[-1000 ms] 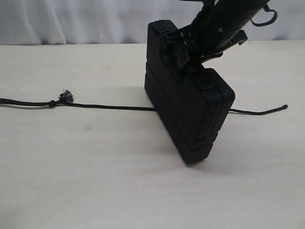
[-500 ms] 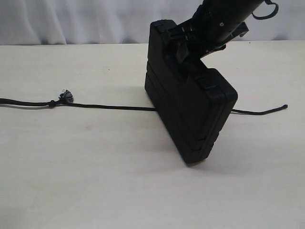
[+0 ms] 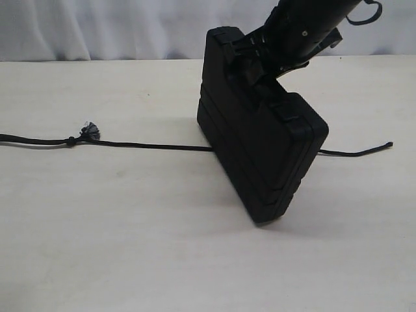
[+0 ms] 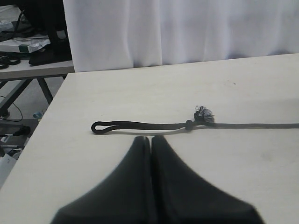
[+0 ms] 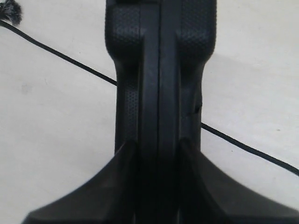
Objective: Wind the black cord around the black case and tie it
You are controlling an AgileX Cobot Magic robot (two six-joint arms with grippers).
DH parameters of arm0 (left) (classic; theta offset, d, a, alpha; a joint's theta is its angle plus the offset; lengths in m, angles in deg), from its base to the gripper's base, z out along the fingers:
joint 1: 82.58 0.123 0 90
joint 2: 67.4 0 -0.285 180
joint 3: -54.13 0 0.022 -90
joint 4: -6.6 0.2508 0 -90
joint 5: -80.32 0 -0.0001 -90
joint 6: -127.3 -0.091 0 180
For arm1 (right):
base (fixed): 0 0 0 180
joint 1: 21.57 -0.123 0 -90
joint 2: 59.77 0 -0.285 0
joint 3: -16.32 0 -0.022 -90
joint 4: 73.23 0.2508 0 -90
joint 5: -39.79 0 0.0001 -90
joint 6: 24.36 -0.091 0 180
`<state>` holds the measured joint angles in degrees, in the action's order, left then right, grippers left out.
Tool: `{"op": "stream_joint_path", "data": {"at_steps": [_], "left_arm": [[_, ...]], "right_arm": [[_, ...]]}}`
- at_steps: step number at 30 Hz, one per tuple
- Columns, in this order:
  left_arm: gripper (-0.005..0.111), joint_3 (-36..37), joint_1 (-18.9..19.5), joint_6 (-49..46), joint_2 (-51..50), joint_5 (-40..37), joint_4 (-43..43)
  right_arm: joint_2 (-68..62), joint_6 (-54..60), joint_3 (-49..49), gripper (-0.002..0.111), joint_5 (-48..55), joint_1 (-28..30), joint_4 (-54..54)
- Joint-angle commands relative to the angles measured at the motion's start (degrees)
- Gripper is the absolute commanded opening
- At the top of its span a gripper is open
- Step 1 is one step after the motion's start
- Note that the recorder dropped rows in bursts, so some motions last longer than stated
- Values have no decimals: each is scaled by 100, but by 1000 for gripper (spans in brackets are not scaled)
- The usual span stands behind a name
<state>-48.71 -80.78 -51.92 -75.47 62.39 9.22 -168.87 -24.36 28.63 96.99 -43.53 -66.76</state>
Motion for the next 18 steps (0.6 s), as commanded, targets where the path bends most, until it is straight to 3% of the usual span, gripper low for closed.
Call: {"op": "stream_joint_path", "data": {"at_steps": [1, 12, 18], "left_arm": [[0, 5, -57, -6, 28, 50, -11], [0, 5, -57, -6, 28, 50, -11], [0, 5, -57, -6, 28, 50, -11]], "right_arm": [[-10, 0, 38, 4, 92, 43, 29], [345, -1922, 27, 4, -177, 43, -209], [310, -2351, -67, 4, -124, 43, -311]]}}
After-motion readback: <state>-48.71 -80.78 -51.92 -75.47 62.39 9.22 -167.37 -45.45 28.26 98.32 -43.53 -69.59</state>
